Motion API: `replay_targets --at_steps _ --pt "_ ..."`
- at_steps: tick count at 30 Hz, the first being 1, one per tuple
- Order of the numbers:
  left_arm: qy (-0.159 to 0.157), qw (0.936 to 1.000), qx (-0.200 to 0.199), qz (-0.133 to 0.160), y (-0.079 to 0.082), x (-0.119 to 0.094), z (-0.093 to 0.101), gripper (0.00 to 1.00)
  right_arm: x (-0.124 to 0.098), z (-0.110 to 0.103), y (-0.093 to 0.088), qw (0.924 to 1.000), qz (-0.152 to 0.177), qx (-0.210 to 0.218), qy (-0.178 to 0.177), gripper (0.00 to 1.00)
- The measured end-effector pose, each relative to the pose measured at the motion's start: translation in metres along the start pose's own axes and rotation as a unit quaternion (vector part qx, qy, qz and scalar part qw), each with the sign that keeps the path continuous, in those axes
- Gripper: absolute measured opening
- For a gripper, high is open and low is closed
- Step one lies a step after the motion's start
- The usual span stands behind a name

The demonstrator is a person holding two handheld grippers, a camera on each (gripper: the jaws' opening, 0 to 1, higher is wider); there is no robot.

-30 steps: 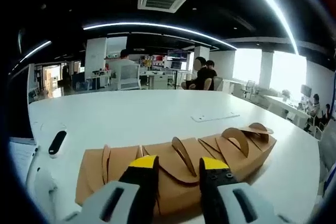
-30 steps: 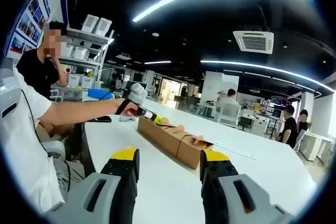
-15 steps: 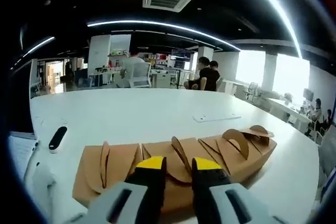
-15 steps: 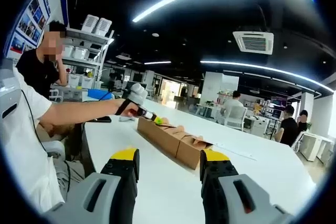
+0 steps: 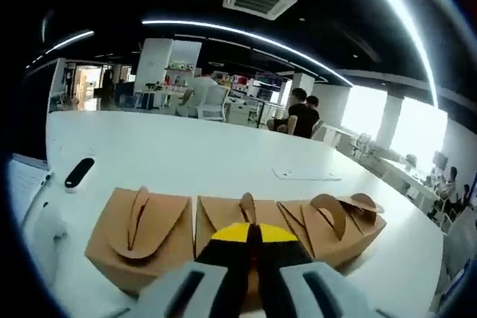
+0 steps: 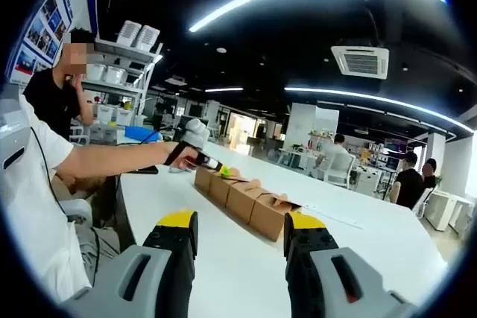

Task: Pick up one paper box from the group, open the paper box, and remove the item inside

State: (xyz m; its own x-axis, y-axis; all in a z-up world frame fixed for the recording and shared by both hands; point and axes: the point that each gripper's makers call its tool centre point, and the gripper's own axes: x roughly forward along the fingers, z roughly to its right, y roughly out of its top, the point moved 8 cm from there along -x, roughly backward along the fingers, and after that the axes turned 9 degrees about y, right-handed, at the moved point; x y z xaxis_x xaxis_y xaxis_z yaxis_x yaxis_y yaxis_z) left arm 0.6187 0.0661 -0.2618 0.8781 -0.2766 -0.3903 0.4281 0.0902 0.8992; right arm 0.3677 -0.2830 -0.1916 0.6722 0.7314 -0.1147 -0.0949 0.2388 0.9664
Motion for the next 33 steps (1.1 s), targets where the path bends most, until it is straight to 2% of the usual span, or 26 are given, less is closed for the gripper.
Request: replay_targets --at_steps 8,14,22,33 --pt "0.007 0.9998 -0.021 -0.001 0.017 0.026 -0.014 0.04 0.001 -0.001 0.0 1.0 -0.001 -0.001 0.002 0.47" --pt "0.014 0.9995 -0.027 0.001 0.02 0.032 -0.015 0.04 0.002 -0.001 0.0 1.0 -0.001 -0.001 0.004 0.47" --pt "0.019 0.9993 -0.033 0.004 0.019 0.028 -0.014 0.04 0.002 0.0 -0.001 1.0 -0.002 0.0 0.004 0.47" --pt "0.025 0.9992 -0.029 0.013 0.01 0.009 -0.006 0.04 0.002 0.0 -0.002 1.0 -0.003 -0.001 0.004 0.47"
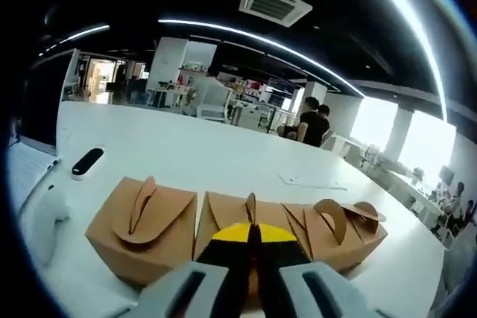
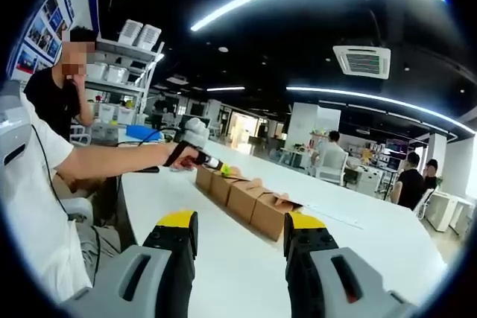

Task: Pick up one paper box from the group, open the paper box, and remove the item inside

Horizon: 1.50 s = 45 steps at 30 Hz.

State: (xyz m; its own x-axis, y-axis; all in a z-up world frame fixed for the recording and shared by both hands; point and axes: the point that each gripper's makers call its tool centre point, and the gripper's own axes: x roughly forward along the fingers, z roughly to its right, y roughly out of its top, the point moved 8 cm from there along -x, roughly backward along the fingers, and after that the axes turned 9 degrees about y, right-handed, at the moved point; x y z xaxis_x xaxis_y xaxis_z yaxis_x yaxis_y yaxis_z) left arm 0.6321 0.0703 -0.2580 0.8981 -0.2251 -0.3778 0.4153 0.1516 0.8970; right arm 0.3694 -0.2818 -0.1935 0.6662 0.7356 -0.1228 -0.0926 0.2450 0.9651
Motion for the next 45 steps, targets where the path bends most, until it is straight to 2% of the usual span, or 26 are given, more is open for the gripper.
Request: replay_targets --at_steps 10,22,31,33,39,43,45 --pt "-0.006 0.9999 -0.008 0.007 -0.009 -0.016 0.001 0.04 0.001 0.0 0.001 1.0 0.001 0.0 -0.002 0.47" --pt "-0.017 0.9997 0.001 0.018 -0.022 -0.039 0.005 0.04 0.003 -0.002 0.0 1.0 -0.002 -0.002 0.004 0.47" --pt "-0.025 0.9993 0.003 0.026 -0.037 -0.063 0.008 0.04 0.004 -0.002 0.0 1.0 -0.002 -0.002 0.004 0.47" --pt "-0.028 0.9993 0.003 0.027 -0.034 -0.061 0.004 0.04 0.004 -0.002 0.0 1.0 -0.002 -0.002 0.003 0.47" --pt "-0.024 0.9989 0.018 0.035 -0.041 -0.073 0.006 0.04 0.004 -0.002 0.0 1.0 -0.001 -0.002 0.002 0.47" --pt "-0.034 0.9988 0.013 0.033 -0.045 -0.081 0.008 0.04 0.003 -0.002 0.001 1.0 -0.001 -0.002 0.002 0.47" --pt "-0.037 0.9986 0.016 0.033 -0.041 -0.076 0.006 0.04 0.003 -0.002 0.0 1.0 -0.001 -0.002 0.002 0.47"
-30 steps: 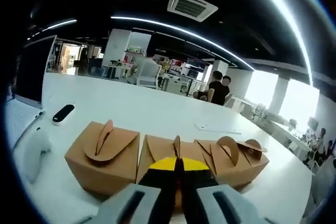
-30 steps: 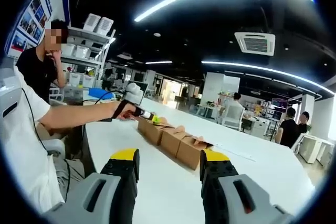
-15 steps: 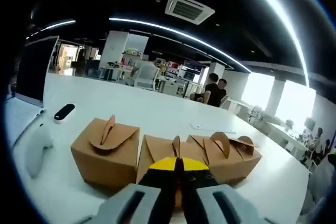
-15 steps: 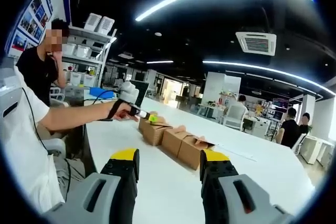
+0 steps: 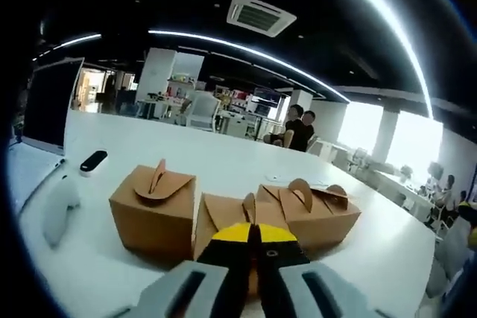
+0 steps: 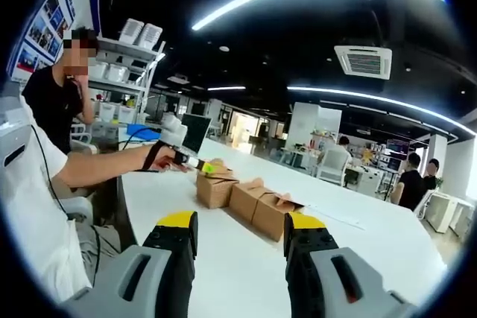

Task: Pick up one paper box from the group, open the paper box, and remove the item inside

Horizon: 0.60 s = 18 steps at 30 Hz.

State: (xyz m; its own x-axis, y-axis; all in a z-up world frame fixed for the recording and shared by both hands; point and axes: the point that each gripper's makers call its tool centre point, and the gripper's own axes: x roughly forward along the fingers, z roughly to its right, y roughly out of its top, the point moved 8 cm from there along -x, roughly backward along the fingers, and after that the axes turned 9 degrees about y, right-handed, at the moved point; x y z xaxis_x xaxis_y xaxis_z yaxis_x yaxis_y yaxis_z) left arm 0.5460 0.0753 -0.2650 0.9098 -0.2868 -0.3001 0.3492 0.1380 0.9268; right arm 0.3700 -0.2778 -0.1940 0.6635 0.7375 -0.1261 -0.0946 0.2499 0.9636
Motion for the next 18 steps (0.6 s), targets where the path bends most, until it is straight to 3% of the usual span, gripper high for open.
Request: replay_targets --at_steps 8,18 --pt "-0.006 0.9994 0.032 0.007 0.01 0.008 -0.005 0.04 0.001 0.0 -0.001 1.0 -0.002 0.001 0.001 0.47" --pt "-0.019 0.9991 0.035 0.016 0.013 -0.002 -0.009 0.04 0.001 0.0 -0.001 1.0 -0.002 0.0 0.001 0.47"
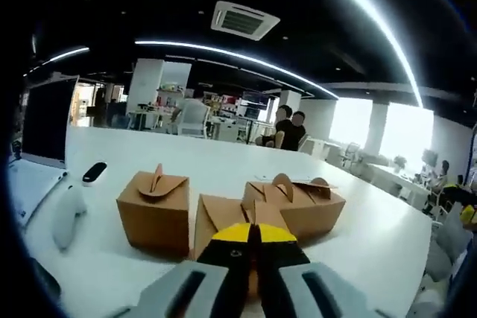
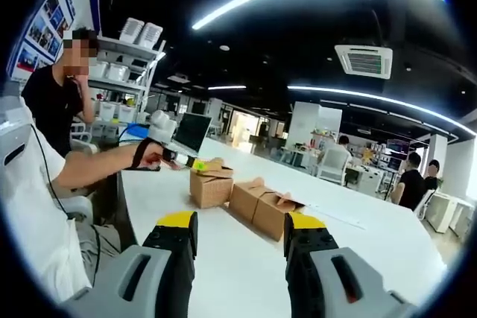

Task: Pick up one paper box from the group, open the paper box, and remove the item inside

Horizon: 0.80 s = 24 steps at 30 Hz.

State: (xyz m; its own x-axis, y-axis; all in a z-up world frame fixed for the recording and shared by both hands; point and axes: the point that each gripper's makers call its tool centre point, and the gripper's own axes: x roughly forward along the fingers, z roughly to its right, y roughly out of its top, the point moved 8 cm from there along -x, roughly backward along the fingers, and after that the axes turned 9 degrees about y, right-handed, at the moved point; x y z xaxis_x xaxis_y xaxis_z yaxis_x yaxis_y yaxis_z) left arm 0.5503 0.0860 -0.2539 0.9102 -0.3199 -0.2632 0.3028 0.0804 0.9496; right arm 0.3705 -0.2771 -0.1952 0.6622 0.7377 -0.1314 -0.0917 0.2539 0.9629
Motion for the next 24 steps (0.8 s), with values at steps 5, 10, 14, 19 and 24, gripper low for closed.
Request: replay_targets --at_steps 5,10,14,19,24 --pt "-0.021 0.9998 0.0 -0.005 0.0 -0.006 0.002 0.04 0.0 0.0 0.0 1.0 0.0 0.0 0.0 0.47" --pt "-0.07 0.9973 -0.005 -0.02 -0.004 -0.006 0.011 0.04 0.001 -0.002 0.0 1.0 -0.002 -0.002 0.004 0.47" --pt "-0.102 0.9943 0.009 -0.031 -0.008 -0.009 0.024 0.04 0.001 -0.002 0.0 1.0 -0.002 -0.002 0.003 0.47" --pt "-0.133 0.9897 0.042 -0.029 -0.009 -0.013 0.038 0.04 0.002 -0.001 0.0 1.0 -0.003 -0.001 0.004 0.47" --pt "-0.177 0.9822 0.049 -0.041 -0.012 -0.015 0.05 0.04 0.001 -0.002 0.0 1.0 -0.002 -0.003 0.004 0.47"
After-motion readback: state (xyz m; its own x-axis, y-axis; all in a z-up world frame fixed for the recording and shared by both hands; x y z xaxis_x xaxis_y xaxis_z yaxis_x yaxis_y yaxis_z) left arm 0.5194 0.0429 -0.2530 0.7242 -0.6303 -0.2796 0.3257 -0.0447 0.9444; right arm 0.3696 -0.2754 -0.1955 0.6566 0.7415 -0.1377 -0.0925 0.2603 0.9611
